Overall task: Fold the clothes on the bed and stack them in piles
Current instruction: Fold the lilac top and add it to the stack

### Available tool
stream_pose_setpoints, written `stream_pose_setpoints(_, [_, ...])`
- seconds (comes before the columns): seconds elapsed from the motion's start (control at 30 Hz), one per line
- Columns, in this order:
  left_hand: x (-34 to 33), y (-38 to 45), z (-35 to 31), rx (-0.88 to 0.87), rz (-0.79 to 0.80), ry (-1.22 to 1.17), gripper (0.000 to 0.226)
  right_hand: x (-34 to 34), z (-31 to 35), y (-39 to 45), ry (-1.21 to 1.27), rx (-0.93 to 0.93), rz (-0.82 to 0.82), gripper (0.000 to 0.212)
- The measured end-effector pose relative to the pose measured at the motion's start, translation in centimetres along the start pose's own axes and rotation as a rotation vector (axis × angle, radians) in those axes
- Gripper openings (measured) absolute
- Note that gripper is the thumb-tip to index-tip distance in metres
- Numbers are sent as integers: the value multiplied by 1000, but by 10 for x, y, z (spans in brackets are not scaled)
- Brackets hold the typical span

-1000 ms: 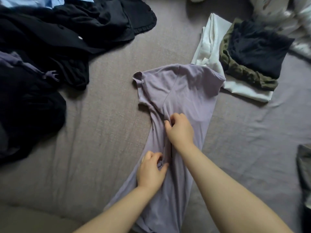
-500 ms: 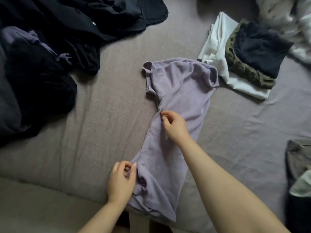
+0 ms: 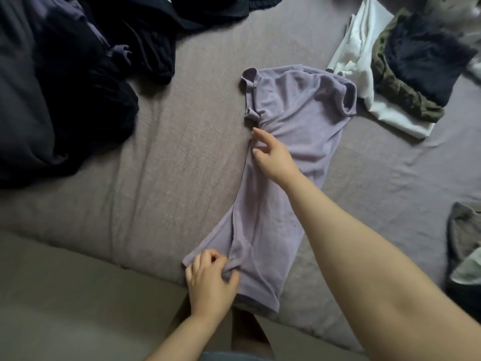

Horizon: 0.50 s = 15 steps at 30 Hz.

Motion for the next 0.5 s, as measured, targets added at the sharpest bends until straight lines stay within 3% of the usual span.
stream_pose_setpoints(0.1, [12,-11,18,142,-46,18,29,-4,-26,-32,153,-128,-266,29])
stream_pose_setpoints(0.17, [22,-10,25,213,-92,-12,34,-9,-52,-71,120,-227,-431,27])
stream_pose_setpoints(0.27, [30,4,21,248,-63,-8,62,-23,-97,-140,78,-387,-566,29])
stream_pose_setpoints(0.33, [34,15,19,234,-15,19,65,-35,-122,-180,95,-547,-573,36])
stream_pose_setpoints(0.4, [36,21,18,134,52,106,47,-50,-142,-211,121,-695,-481,41])
stream_pose_setpoints(0.5, [27,16,23,50,218,122,19,-64,-150,-233,273,-761,-268,27])
Point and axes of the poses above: each hand's wrist, its own y-axis towards the middle knuckle, its own x-axis out of the back of the hand, z = x × y, the point moved 3 cm from there along y, towards the middle knuckle, and after that the axes turned 3 degrees about -x, right-handed, at the moved point
